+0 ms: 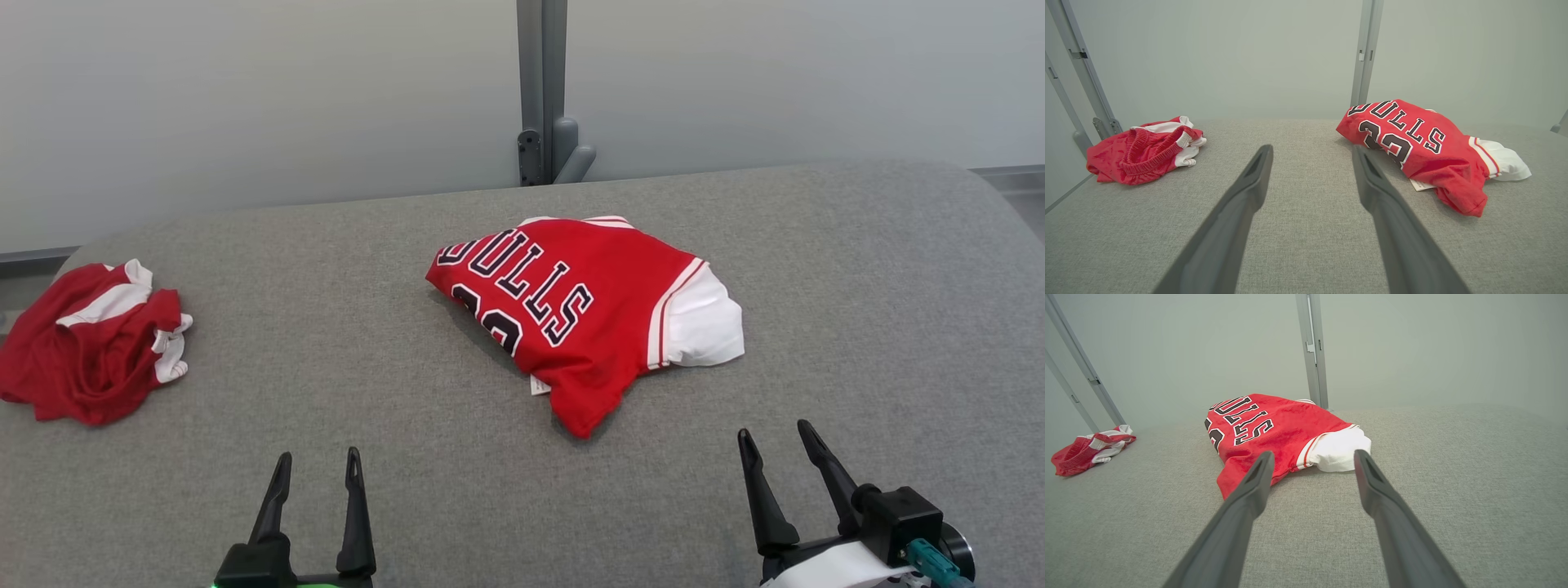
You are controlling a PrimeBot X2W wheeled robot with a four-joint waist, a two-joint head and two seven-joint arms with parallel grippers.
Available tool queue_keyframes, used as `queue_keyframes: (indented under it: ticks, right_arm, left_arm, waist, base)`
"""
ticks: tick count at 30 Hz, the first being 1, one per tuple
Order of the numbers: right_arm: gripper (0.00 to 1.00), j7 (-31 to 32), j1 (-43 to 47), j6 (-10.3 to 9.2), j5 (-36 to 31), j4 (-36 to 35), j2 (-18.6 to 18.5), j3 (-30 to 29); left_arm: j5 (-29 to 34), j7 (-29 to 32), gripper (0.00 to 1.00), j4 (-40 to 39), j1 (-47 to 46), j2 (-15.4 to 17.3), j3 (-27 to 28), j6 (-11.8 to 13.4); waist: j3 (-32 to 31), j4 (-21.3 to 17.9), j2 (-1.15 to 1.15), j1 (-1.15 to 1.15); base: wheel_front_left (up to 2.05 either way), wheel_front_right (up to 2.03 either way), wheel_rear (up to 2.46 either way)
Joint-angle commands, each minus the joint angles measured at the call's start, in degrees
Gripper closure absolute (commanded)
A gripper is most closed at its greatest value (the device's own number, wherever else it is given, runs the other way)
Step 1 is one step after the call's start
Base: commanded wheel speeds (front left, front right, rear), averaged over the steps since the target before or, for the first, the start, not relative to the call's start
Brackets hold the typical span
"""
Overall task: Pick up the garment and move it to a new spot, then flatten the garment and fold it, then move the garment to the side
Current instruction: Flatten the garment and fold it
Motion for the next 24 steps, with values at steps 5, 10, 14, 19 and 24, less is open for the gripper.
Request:
queue_keyframes:
  ticks: [5, 10, 14, 19, 24]
  right_arm:
    - [0.0, -0.2, 0.3, 0.0, -0.1, -0.1, -0.1, -0.1]
    - [0.0, -0.2, 0.1, 0.0, 0.2, 0.3, -0.1, 0.1]
    - [0.0, -0.2, 0.0, 0.0, 0.3, 0.4, -0.1, 0.3]
    - [0.0, -0.2, 0.0, 0.0, 0.5, 0.6, -0.1, 0.3]
    - [0.0, -0.2, 0.1, 0.0, 0.7, 0.6, -0.1, 0.4]
  left_arm:
    - [0.5, 0.0, 0.0, 0.4, -0.1, 0.0, -0.1, -0.1]
    - [0.8, 0.0, 0.0, 0.7, 0.3, 0.0, -0.3, -0.2]
    - [0.7, 0.0, 0.0, 0.9, 0.5, 0.0, -0.4, -0.3]
    - [0.6, 0.0, 0.0, 0.9, 0.2, 0.0, -0.8, -0.2]
    - [0.9, 0.0, 0.0, 1.1, 0.1, 0.0, -0.9, -0.6]
  waist:
    - [-0.1, 0.3, 0.0, 0.0]
    - [-0.2, 0.4, 0.0, 0.0]
    - [-0.4, 0.3, 0.0, 0.0]
    - [-0.4, 0.1, 0.0, 0.0]
    - [-0.5, -0.2, 0.0, 0.0]
  base:
    - [0.0, 0.0, 0.0]
    - [0.0, 0.0, 0.0]
    - [0.0, 0.0, 0.0]
    - [0.0, 0.0, 0.0]
    - [0.0, 0.0, 0.0]
